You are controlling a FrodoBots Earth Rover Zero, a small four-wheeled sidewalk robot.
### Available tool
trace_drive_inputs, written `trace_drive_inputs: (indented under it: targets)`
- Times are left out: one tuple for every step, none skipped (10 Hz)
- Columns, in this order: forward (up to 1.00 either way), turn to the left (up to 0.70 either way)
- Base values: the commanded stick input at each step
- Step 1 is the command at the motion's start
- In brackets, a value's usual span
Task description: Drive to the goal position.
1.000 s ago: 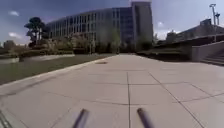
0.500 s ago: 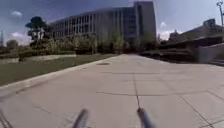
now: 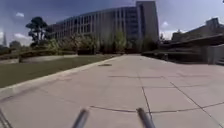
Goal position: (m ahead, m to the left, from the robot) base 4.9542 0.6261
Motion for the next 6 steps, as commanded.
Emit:
trace_drive_inputs:
  targets:
    - [1.0,0.0]
    - [1.0,0.0]
    - [1.0,0.0]
    - [1.0,0.0]
    - [1.0,0.0]
    - [1.0,0.0]
